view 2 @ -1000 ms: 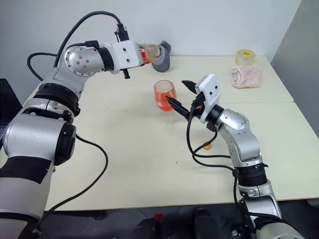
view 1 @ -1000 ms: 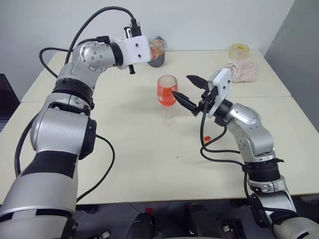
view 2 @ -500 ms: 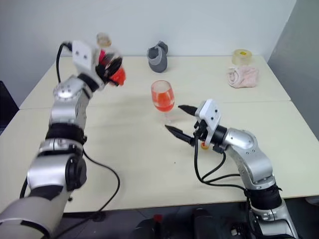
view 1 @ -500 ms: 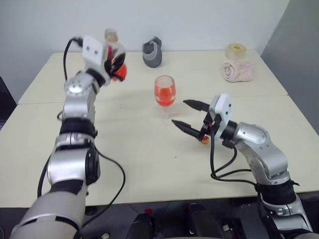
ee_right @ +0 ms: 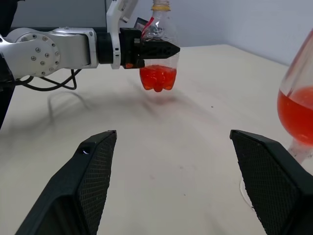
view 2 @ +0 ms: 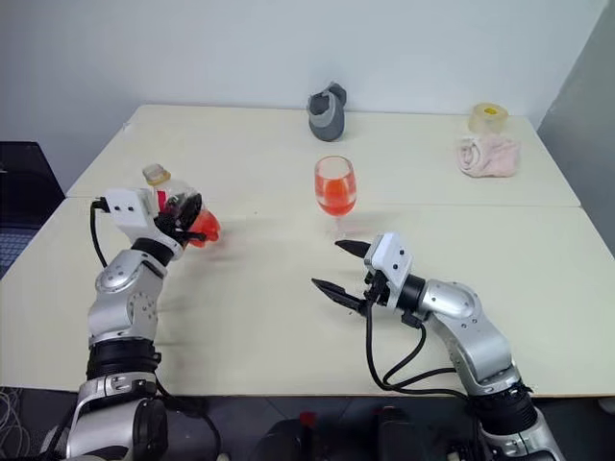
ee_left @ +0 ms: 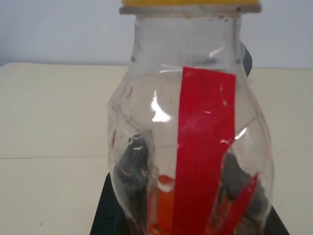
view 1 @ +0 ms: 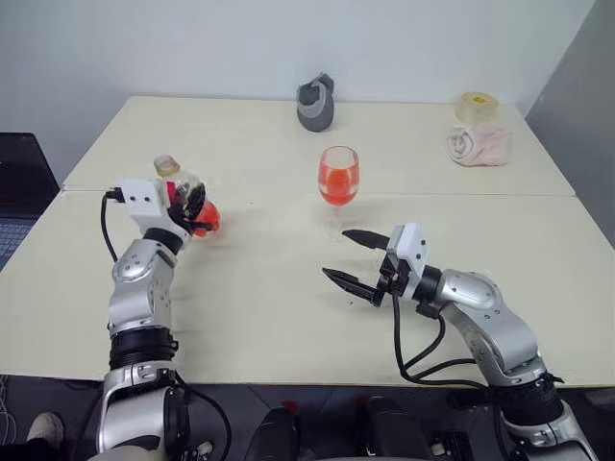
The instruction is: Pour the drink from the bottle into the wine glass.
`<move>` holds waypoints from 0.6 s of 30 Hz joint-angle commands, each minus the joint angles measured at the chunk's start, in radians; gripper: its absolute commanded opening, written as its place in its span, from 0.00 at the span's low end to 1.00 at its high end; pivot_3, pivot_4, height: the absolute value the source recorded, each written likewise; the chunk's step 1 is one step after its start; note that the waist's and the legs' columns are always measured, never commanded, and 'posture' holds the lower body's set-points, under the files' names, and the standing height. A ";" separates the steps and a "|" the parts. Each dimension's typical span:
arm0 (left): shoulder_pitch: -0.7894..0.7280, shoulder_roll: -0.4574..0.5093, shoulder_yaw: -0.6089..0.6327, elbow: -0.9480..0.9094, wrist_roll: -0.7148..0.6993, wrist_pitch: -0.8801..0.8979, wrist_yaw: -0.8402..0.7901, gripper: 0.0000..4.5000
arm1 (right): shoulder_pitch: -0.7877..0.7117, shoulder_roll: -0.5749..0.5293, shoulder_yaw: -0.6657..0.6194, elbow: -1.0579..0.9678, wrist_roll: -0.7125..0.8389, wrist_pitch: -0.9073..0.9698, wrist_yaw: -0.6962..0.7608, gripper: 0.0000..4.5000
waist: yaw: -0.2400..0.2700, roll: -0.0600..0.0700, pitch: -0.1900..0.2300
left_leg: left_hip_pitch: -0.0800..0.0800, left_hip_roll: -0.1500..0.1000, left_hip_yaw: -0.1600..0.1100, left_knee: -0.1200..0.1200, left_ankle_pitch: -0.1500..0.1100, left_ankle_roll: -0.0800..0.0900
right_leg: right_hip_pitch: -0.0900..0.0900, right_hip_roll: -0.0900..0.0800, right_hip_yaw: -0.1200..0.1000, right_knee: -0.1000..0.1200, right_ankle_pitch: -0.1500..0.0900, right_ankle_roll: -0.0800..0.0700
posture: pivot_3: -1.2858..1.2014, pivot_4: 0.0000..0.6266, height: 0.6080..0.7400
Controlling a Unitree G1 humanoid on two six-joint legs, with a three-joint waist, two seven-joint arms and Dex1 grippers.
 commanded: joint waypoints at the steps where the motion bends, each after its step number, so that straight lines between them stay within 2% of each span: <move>1: -0.036 0.014 -0.004 0.085 0.009 -0.111 -0.024 0.22 | -0.015 0.015 -0.013 -0.015 0.003 -0.019 -0.020 0.89 | 0.000 0.000 0.000 | 0.000 0.000 0.000 0.000 0.000 0.000 | 0.000 0.000 0.000 0.000 0.000 0.000 | 0.52 0.24 1.00; 8: -0.104 0.023 -0.028 0.284 0.040 -0.235 -0.027 0.22 | -0.013 0.036 -0.011 -0.028 0.003 -0.003 -0.056 0.89 | -0.001 0.000 0.000 | 0.001 0.000 0.001 0.000 0.000 0.000 | 0.000 0.000 0.000 0.000 0.000 0.000 | 0.52 0.24 1.00; 12: -0.114 0.026 -0.036 0.324 0.048 -0.263 -0.026 0.51 | -0.020 0.047 -0.007 -0.024 0.000 -0.002 -0.073 0.89 | -0.002 0.000 0.000 | 0.001 0.000 0.001 0.000 0.000 0.000 | 0.000 0.000 0.000 0.000 0.000 0.000 | 0.52 0.24 1.00; 18: -0.063 0.022 -0.033 0.225 0.030 -0.219 -0.017 0.94 | -0.021 0.049 -0.009 -0.023 0.002 -0.006 -0.079 0.89 | -0.006 0.000 -0.001 | 0.001 0.000 0.000 -0.001 0.000 0.000 | 0.000 0.001 0.000 0.000 0.000 0.000 | 0.52 0.24 1.00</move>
